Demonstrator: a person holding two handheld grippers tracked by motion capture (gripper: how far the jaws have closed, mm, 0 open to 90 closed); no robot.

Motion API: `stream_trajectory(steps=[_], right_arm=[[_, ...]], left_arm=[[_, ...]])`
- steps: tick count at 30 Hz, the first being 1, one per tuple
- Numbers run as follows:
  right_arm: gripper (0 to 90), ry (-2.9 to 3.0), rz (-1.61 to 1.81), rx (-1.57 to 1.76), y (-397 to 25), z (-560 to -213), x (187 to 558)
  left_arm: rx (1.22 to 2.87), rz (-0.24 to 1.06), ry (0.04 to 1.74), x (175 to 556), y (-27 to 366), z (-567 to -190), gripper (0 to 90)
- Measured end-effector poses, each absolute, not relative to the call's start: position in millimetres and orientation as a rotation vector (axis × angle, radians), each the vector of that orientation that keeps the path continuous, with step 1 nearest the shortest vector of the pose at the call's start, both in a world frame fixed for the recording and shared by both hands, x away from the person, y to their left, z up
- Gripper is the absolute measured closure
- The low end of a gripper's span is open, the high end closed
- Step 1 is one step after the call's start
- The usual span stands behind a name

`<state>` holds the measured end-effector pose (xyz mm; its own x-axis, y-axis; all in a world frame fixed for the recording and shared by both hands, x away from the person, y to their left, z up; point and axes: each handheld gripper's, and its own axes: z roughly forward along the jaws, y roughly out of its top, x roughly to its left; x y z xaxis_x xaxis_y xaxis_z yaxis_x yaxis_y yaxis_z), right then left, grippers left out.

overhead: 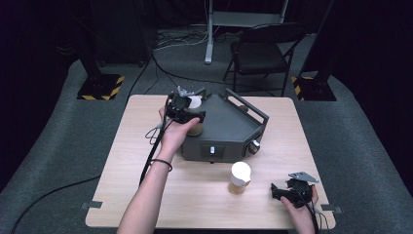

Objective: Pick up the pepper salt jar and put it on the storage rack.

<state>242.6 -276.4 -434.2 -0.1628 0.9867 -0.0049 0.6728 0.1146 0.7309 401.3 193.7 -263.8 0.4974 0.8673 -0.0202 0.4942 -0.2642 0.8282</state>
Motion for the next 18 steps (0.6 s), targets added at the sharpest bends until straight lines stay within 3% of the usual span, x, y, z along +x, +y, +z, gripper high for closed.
stream_trajectory(steps=[8,18], right_arm=[[0.0,1.898,0.819,1.604,-276.4,-434.2,243.2],[0.0,1.899,0.819,1.604,-276.4,-434.1,243.3]], left_arm=[[1.908,0.570,1.102,385.2,211.7,-259.5,12.1],[1.895,0.575,1.099,361.6,243.9,-263.7,9.6]])
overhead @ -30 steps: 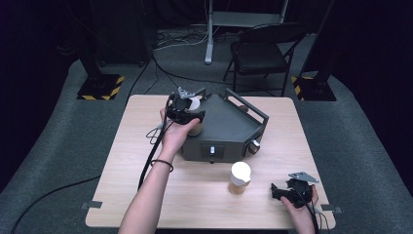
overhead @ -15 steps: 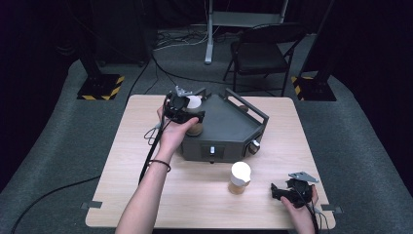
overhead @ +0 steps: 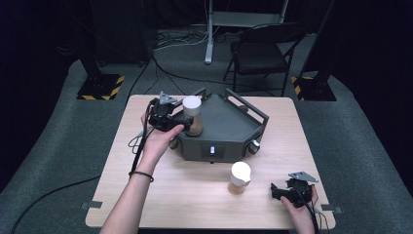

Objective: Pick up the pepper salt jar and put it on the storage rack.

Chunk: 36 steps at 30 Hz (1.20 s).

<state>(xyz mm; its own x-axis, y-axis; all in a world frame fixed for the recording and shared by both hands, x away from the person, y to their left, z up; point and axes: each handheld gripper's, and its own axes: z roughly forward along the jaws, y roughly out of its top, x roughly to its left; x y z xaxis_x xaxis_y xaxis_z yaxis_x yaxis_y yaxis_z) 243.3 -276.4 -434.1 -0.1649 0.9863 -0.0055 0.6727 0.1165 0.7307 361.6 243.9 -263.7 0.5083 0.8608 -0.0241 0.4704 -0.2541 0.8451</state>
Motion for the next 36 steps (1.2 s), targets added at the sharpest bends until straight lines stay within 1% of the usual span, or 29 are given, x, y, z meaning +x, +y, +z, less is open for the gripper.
stream_trajectory(steps=[9,15,20,36], right_arm=[[0.0,1.898,0.819,1.605,-276.4,-434.2,243.0],[0.0,1.899,0.821,1.603,-276.8,-434.3,242.8],[0.0,1.899,0.821,1.603,-276.7,-434.3,242.7],[0.0,1.899,0.821,1.602,-276.7,-434.3,242.7]], left_arm=[[1.882,0.592,1.116,334.7,274.0,-278.6,9.3],[1.900,0.618,1.115,317.0,285.0,-291.7,9.4],[1.875,0.648,1.136,299.9,295.6,-307.7,9.8],[1.837,0.632,1.209,270.5,326.3,-353.7,10.0]])
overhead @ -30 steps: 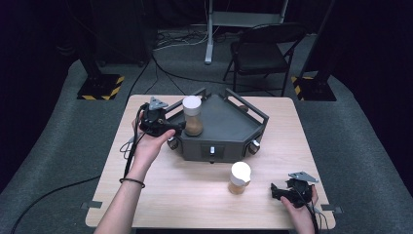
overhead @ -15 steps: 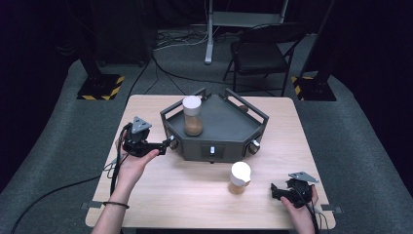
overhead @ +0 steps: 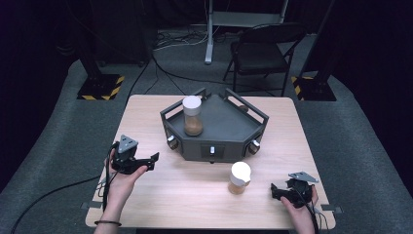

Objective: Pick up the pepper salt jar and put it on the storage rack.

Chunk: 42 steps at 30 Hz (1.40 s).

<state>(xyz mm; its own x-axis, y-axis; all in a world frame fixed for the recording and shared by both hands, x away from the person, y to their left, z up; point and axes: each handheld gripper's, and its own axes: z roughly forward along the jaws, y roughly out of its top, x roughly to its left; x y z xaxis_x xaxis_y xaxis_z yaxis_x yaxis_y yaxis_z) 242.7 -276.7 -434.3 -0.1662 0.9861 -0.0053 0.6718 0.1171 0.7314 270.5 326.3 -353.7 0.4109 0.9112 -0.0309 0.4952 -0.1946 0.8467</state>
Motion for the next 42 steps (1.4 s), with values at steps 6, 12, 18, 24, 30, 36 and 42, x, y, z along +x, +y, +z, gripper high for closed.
stream_trajectory(steps=[6,12,18,24,30,36,42], right_arm=[[0.0,1.899,0.821,1.603,-276.6,-434.3,242.6],[0.0,1.899,0.821,1.603,-276.6,-434.3,242.6],[0.0,1.899,0.821,1.603,-276.6,-434.3,242.6],[0.0,1.899,0.821,1.603,-276.6,-434.3,242.6],[0.0,1.899,0.821,1.603,-276.6,-434.3,242.6],[0.0,1.899,0.821,1.602,-276.6,-434.3,242.6],[0.0,1.899,0.821,1.603,-276.6,-434.3,242.7]], left_arm=[[1.836,0.616,1.237,262.9,333.8,-373.2,10.0],[1.835,0.583,1.269,261.0,339.2,-389.7,10.0],[1.827,0.572,1.290,257.9,343.8,-400.1,10.0],[1.832,0.572,1.301,255.6,347.6,-410.7,10.0],[1.832,0.562,1.329,254.5,352.1,-424.1,10.1],[1.858,0.577,1.358,257.1,351.0,-432.8,10.3],[1.881,0.577,1.368,258.3,350.9,-437.2,10.5]])
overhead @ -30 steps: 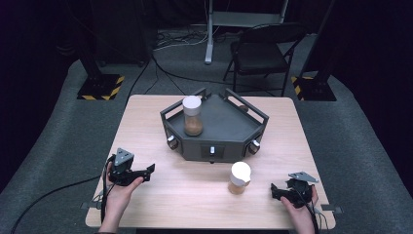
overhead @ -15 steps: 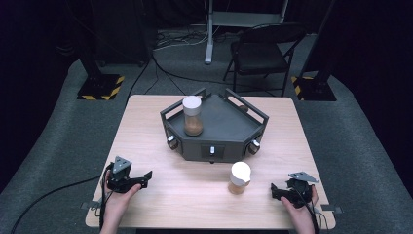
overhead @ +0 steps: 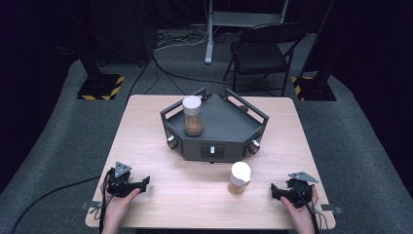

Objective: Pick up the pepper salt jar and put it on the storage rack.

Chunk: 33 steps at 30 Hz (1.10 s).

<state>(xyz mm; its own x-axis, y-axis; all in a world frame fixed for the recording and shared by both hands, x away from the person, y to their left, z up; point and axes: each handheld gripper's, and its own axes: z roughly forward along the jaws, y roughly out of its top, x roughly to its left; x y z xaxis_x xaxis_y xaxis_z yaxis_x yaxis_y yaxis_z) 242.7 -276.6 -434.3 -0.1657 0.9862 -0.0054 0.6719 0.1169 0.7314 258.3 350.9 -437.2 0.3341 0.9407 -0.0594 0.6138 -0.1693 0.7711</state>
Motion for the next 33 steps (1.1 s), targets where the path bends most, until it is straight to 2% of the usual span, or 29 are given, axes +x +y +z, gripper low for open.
stream_trajectory(steps=[5,10,33], right_arm=[[0.0,1.899,0.820,1.603,-276.5,-434.3,242.7],[0.0,1.899,0.820,1.602,-276.5,-434.3,242.6],[0.0,1.897,0.818,1.606,-276.1,-434.2,241.0]], left_arm=[[1.903,0.557,1.384,261.6,349.7,-441.7,10.4],[1.931,0.593,1.391,261.6,341.7,-440.7,10.6],[1.949,0.597,1.403,264.6,337.0,-439.7,4.2]])
